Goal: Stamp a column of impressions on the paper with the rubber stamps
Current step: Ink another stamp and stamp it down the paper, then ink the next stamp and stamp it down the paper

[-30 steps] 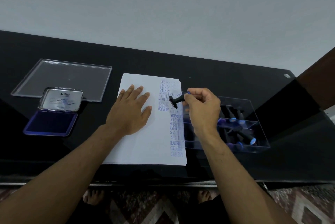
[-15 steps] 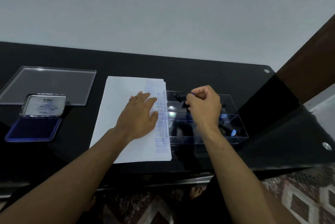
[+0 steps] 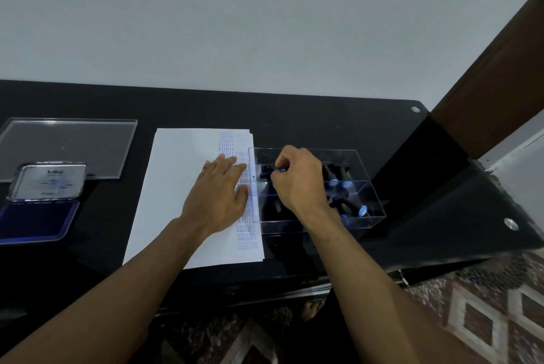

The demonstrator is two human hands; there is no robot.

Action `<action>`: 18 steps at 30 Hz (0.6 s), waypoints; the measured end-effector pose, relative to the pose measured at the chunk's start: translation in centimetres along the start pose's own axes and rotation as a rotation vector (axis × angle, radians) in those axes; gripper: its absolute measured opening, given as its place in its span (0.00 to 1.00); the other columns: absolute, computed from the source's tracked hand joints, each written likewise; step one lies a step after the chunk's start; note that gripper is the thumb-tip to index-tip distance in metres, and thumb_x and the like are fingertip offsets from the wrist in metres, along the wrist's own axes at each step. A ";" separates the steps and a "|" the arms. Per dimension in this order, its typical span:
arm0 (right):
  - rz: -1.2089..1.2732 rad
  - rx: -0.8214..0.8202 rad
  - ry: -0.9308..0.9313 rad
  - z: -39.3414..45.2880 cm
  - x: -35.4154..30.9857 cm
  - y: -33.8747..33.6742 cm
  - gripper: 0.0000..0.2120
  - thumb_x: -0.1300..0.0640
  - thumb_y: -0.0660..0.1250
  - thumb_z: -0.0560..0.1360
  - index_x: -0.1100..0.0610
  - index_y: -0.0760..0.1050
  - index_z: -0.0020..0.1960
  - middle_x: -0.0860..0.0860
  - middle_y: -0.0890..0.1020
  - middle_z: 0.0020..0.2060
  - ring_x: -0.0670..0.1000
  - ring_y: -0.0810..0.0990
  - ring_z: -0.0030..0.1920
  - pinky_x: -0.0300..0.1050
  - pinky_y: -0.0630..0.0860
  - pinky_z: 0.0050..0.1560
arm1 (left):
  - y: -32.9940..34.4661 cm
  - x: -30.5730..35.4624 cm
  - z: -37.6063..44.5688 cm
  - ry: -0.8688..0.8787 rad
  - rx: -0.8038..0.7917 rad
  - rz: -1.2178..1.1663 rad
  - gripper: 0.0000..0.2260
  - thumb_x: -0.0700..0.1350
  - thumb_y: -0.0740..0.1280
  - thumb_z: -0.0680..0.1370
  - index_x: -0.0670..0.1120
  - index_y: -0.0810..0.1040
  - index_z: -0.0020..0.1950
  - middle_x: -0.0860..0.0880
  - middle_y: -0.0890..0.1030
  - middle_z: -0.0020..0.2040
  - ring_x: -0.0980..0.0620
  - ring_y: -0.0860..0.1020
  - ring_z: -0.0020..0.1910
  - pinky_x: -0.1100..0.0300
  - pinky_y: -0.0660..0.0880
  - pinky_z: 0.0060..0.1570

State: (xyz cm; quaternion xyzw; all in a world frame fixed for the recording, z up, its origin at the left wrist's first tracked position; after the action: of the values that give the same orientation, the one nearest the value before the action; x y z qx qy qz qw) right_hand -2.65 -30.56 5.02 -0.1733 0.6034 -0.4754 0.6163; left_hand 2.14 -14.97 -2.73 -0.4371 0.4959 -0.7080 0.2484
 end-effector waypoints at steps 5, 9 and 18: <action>-0.093 -0.022 0.031 0.2 -0.2 0.6 0.07 0.63 0.66 0.72 0.53 0.74 0.38 0.47 0.76 0.39 0.45 0.75 0.38 0.42 0.77 0.37 | 0.0 0.1 -0.2 0.008 0.010 0.022 0.25 0.58 0.58 0.83 0.49 0.68 0.77 0.47 0.64 0.80 0.45 0.58 0.80 0.47 0.52 0.79; -0.166 -0.050 0.078 0.2 -0.5 1.0 0.09 0.62 0.64 0.73 0.53 0.76 0.36 0.48 0.79 0.34 0.47 0.78 0.32 0.45 0.80 0.33 | 0.1 -0.1 -0.2 0.003 0.007 0.031 0.25 0.59 0.56 0.83 0.50 0.68 0.77 0.48 0.63 0.80 0.45 0.58 0.80 0.48 0.51 0.79; -0.132 -0.100 0.121 0.0 -0.2 1.2 0.11 0.63 0.63 0.75 0.57 0.77 0.34 0.50 0.78 0.29 0.49 0.77 0.29 0.39 0.71 0.26 | -0.1 -0.1 -0.2 -0.010 0.002 0.012 0.27 0.61 0.55 0.81 0.50 0.69 0.77 0.48 0.64 0.80 0.44 0.59 0.80 0.48 0.51 0.78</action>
State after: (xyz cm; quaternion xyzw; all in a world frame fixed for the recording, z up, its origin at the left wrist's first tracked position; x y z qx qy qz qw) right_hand -2.19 -29.81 4.17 -0.2141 0.6497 -0.4940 0.5367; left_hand 2.03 -14.77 -2.64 -0.4371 0.4965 -0.7050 0.2556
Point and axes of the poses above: each hand's wrist, its own z-axis towards the middle knuckle, its own y-axis out of the palm, x = y × z, the point moved 8 cm from there along z, towards the middle knuckle
